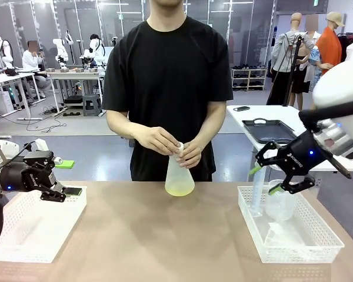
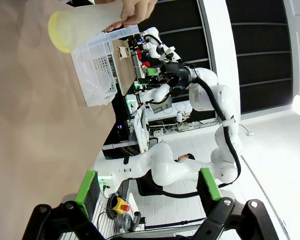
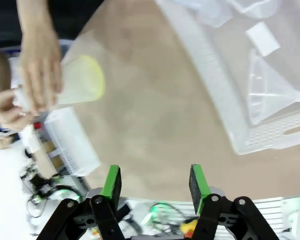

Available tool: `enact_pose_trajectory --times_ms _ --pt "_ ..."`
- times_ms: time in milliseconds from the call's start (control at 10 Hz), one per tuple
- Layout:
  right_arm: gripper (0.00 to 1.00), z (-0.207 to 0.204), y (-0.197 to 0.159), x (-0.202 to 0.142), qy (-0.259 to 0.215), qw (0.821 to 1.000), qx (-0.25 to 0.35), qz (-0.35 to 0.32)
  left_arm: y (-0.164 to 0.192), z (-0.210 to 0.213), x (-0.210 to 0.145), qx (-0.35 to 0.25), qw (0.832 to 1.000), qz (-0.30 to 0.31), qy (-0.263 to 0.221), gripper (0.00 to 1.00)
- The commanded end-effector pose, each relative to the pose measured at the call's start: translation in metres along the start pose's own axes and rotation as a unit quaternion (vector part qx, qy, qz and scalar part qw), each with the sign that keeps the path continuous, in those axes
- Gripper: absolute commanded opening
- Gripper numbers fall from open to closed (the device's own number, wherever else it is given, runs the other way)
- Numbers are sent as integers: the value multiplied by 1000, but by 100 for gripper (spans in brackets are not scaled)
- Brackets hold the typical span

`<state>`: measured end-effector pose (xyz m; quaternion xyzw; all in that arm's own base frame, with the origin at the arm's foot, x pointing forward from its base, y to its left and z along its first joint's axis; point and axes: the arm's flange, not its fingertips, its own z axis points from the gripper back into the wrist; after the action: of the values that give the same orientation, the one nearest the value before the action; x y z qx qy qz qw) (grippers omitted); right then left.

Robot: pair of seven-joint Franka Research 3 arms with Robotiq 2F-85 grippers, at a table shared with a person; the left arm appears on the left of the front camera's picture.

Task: Prepare the solutions needed for the experiment.
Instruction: When the human places the Big flask in the center of the table, pick up the Big flask and place it in the left Organizing basket.

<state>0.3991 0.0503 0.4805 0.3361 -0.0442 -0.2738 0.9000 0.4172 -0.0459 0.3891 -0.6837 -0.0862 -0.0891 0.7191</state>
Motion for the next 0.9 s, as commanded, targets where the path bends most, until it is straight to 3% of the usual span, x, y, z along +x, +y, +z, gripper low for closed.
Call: enact_pose_trajectory --times_ms 0,300,400,800 --pt "70 -7 -9 19 54 994 87 -25 -3 -1 1 -6 1000 -1 -6 100" --pt "70 -9 -20 34 75 974 212 -26 -3 -1 1 -6 1000 -1 -6 100" --pt "70 -12 -26 37 106 961 253 -16 -3 -1 1 -6 1000 -1 -6 100" --pt "70 -14 -37 42 168 936 307 44 -3 -1 1 -6 1000 -1 -6 100"
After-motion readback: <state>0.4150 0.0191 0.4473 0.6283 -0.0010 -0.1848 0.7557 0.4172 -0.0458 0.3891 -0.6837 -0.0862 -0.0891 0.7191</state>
